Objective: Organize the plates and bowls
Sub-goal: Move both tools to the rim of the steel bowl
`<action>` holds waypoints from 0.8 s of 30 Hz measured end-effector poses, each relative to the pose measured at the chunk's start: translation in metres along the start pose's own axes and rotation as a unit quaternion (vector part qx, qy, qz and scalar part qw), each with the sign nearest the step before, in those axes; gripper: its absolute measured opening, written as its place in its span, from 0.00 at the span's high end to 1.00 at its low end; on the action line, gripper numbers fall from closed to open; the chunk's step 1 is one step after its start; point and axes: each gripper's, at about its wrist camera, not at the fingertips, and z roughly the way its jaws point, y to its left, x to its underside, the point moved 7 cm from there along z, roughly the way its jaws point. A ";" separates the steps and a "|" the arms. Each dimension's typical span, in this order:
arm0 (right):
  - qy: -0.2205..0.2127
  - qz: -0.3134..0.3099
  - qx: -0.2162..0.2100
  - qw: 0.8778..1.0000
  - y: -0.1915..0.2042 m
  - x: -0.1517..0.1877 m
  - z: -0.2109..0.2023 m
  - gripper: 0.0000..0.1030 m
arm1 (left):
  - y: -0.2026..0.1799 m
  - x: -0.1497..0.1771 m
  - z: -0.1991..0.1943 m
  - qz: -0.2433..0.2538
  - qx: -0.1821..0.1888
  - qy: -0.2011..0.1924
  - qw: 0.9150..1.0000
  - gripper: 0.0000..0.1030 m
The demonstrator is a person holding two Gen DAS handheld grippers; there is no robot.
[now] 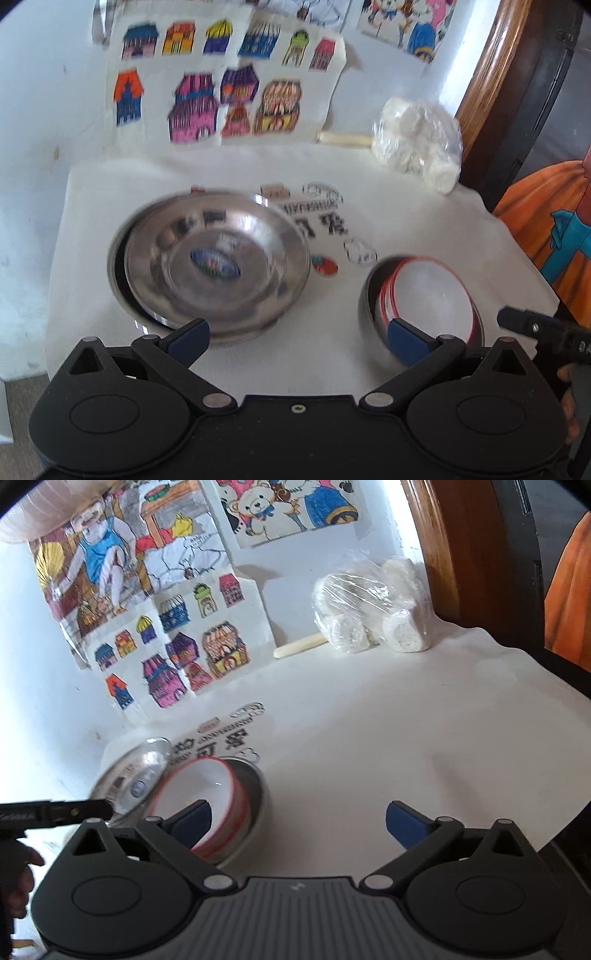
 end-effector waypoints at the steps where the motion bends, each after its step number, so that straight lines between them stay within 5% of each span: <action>1: 0.003 -0.002 0.004 1.000 -0.002 0.000 0.001 0.00 | 0.001 0.003 0.002 -0.007 -0.001 0.011 1.000 0.01; 9: 0.027 -0.023 0.029 0.999 -0.014 -0.001 0.007 0.00 | 0.000 0.008 0.019 -0.059 0.006 0.053 0.997 0.01; 24: 0.077 -0.012 0.028 0.997 -0.026 0.007 0.022 0.00 | -0.002 0.004 0.041 -0.085 0.004 0.097 0.992 0.01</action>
